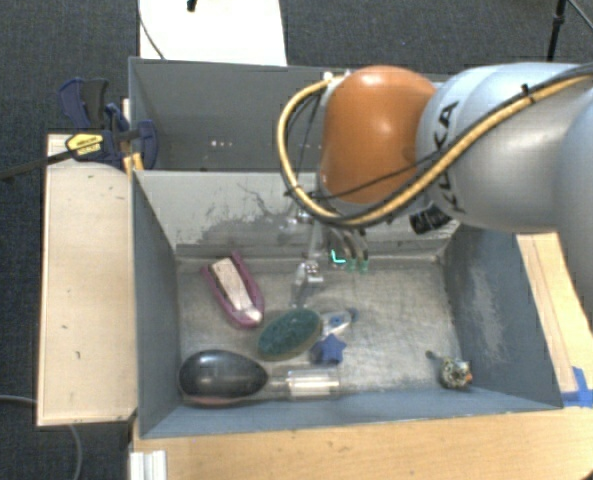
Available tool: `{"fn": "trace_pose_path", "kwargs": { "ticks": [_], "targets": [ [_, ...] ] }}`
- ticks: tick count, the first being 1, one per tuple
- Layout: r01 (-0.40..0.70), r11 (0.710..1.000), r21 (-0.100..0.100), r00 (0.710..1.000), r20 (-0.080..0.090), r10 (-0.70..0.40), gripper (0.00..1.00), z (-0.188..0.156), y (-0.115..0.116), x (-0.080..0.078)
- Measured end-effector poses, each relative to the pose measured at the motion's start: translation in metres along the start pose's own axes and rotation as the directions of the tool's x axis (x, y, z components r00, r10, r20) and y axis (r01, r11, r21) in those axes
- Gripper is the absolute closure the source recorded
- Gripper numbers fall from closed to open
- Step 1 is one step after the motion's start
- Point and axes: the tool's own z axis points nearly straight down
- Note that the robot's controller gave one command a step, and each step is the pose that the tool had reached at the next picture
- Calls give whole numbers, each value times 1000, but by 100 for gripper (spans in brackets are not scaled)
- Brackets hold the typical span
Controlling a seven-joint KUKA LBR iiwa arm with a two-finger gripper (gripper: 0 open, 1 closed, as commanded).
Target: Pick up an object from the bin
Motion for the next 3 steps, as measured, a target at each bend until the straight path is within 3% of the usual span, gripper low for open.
{"fn": "trace_pose_path", "kwargs": {
  "ticks": [1,2,3],
  "targets": [
    [237,972,1,971,21,-237,0,105,-7,58],
    [231,973,0,973,18,-231,100,103,-7,58],
    [259,966,2,966,16,-259,100,-59,-12,59]
  ]
}}
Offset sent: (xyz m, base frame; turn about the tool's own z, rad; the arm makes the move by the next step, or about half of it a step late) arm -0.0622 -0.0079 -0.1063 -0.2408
